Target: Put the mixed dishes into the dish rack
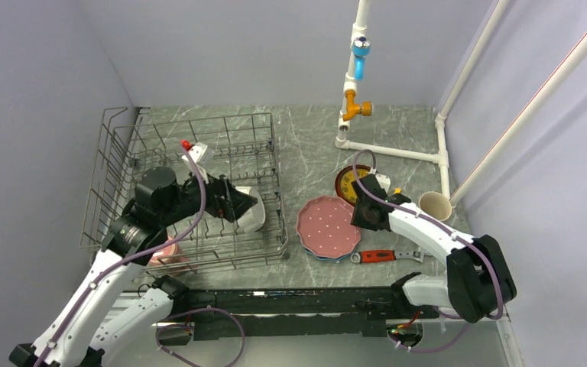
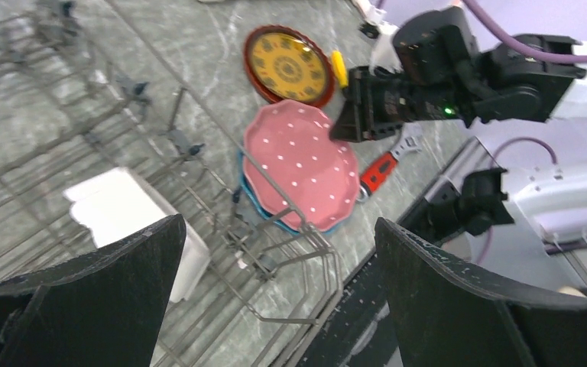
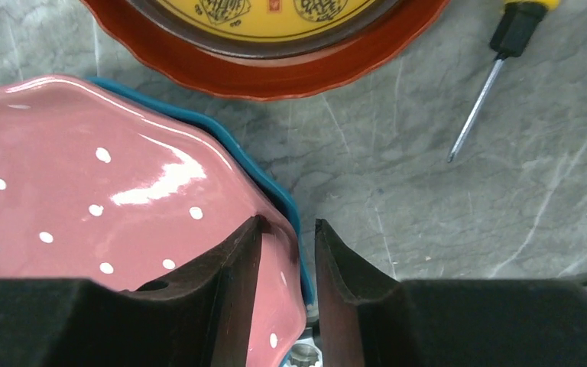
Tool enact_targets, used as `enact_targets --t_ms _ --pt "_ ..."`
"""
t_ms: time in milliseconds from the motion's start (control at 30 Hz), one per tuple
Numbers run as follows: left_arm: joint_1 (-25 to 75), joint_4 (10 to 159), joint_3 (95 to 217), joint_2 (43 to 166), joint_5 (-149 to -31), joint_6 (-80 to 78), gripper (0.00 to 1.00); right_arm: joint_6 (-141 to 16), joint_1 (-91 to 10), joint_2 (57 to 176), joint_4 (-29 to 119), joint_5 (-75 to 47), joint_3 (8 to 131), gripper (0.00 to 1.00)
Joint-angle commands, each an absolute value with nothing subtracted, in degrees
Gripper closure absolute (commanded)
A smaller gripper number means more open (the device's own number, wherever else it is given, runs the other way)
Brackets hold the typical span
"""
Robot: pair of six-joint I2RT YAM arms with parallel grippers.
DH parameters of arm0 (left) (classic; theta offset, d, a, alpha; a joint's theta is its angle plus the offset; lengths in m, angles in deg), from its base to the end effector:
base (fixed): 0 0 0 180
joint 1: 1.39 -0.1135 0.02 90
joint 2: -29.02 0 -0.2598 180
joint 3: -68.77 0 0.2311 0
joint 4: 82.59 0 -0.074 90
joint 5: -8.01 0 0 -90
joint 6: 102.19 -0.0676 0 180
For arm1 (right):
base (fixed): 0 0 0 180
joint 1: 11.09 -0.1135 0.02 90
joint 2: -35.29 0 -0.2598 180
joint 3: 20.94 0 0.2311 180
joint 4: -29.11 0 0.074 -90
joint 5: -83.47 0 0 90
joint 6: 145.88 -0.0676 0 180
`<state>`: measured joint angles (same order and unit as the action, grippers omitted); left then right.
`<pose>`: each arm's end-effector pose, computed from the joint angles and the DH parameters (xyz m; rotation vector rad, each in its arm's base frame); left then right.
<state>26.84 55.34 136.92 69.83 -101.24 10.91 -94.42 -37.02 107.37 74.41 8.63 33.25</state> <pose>0.1321 -0.0962 0.3544 0.3333 1.8874 -0.9252 0.2081 0.0815 0.1654 0.3686 2.5832 0.0380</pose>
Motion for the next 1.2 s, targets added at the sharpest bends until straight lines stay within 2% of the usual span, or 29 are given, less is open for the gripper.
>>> enact_targets --t_ms 0,167,333,533,867,1067,1167 --pt "27.2 61.5 138.8 72.7 -112.8 10.4 0.01 -93.8 -36.6 108.0 70.6 6.9 31.6 0.67" --pt "31.1 67.5 137.8 75.3 -116.8 12.3 0.03 -94.0 -36.6 107.6 68.8 6.8 29.7 0.70" --pt "40.2 68.0 139.7 79.6 -110.9 10.2 0.04 -94.0 -36.6 106.0 69.4 7.3 29.5 0.86" --pt "46.6 67.5 142.3 85.8 -103.8 8.1 0.05 -93.9 -36.6 102.0 71.2 8.2 30.7 0.95" --pt "58.1 63.0 150.3 96.4 -88.1 1.3 0.05 -93.3 -36.6 98.3 72.2 6.4 31.0 1.00" --pt "69.3 66.8 151.0 103.2 -75.7 -12.1 0.03 -95.4 -36.5 98.2 75.5 4.1 32.5 1.00" --pt "74.4 70.9 150.2 108.1 -73.1 -20.2 0.05 -97.3 -36.4 97.8 77.6 3.3 33.4 1.00"
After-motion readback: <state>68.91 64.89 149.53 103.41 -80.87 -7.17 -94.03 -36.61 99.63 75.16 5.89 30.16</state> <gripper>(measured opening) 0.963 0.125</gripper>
